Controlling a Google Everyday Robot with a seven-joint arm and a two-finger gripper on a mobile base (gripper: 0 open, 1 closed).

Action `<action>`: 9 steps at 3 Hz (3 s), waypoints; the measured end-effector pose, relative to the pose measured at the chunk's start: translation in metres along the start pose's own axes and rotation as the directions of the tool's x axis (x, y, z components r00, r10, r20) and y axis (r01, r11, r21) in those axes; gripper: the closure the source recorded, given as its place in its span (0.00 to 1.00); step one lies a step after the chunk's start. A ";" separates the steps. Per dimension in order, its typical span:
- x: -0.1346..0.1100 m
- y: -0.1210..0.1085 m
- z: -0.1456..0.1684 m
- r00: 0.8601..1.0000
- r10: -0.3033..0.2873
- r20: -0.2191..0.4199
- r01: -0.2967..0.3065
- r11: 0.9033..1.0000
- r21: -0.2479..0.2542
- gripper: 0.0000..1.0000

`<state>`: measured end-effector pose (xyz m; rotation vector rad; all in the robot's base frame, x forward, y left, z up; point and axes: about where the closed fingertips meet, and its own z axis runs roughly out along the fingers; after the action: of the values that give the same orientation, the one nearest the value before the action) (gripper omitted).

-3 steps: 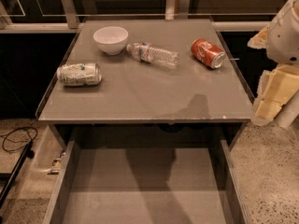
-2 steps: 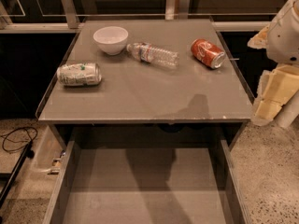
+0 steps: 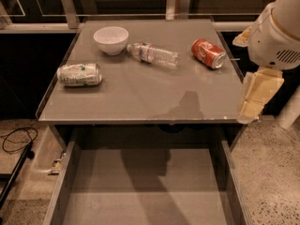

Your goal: Place water bottle into top drawer

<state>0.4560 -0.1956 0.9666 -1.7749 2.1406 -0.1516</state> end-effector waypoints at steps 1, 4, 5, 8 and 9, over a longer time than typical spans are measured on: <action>-0.026 -0.028 0.018 0.997 -0.063 0.042 0.061 0.997 0.042 0.00; -0.095 -0.115 0.067 0.969 -0.187 0.161 0.168 0.978 0.125 0.00; -0.095 -0.115 0.067 0.969 -0.187 0.161 0.168 0.978 0.125 0.00; -0.101 -0.172 0.125 0.868 -0.049 0.495 -0.019 0.991 0.133 0.00; -0.100 -0.193 0.147 0.711 0.089 0.698 -0.147 0.989 0.024 0.00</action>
Offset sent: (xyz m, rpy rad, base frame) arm 0.1147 0.0753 -0.0047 0.0675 -0.1550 0.2006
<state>0.7001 -0.1185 0.9084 -1.3310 1.6395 0.4101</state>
